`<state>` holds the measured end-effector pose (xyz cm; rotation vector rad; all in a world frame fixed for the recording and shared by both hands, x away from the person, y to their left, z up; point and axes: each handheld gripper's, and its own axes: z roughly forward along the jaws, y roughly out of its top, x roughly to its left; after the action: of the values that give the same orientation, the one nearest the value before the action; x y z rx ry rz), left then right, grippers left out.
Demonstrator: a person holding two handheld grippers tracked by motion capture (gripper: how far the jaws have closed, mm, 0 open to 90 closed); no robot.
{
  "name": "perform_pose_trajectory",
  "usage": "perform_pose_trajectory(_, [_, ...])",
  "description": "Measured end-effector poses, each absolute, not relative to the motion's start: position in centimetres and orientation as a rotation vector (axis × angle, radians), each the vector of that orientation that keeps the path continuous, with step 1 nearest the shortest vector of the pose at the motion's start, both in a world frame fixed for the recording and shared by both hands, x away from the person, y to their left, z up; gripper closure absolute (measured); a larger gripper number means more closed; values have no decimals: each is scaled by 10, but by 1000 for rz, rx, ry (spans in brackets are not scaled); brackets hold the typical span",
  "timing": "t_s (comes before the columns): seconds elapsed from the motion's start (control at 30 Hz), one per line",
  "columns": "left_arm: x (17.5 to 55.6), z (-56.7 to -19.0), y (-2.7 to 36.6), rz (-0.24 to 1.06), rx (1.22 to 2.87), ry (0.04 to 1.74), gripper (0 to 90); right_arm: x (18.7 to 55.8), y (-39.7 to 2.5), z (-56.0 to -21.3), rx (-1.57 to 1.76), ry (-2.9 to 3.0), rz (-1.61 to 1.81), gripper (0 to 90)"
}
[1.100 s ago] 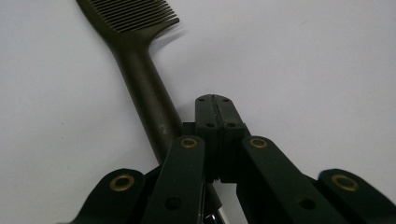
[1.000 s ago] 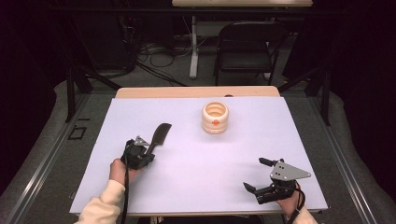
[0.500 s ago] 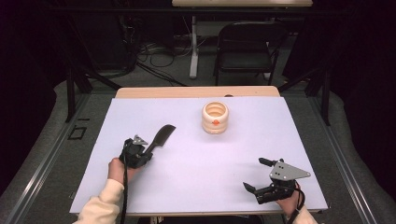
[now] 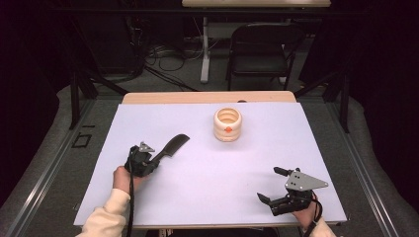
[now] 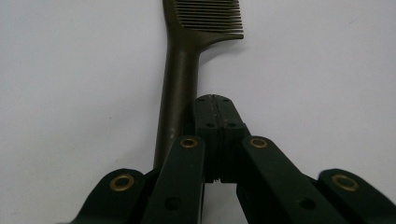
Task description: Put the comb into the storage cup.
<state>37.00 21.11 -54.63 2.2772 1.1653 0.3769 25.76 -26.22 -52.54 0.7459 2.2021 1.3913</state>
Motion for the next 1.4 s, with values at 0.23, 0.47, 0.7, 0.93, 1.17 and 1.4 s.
perform_pose_trajectory(0.23, [371,-546,212,390,2279,1163,900,258,-262,-525,746,2204,1389,0])
perform_pose_trajectory(0.47, [372,-547,212,396,2282,1163,900,258,-262,-526,745,2205,1392,0])
perform_pose_trajectory(0.7, [373,-547,213,404,2288,1162,897,258,-262,-526,746,2206,1390,0])
perform_pose_trajectory(0.93, [371,-542,212,378,2290,1135,793,258,-262,-526,746,2207,1390,0])
perform_pose_trajectory(1.17, [368,-533,208,362,2297,1099,572,258,-262,-526,745,2207,1391,0])
perform_pose_trajectory(1.4, [368,-525,207,369,2323,1060,366,258,-262,-526,746,2208,1390,0])
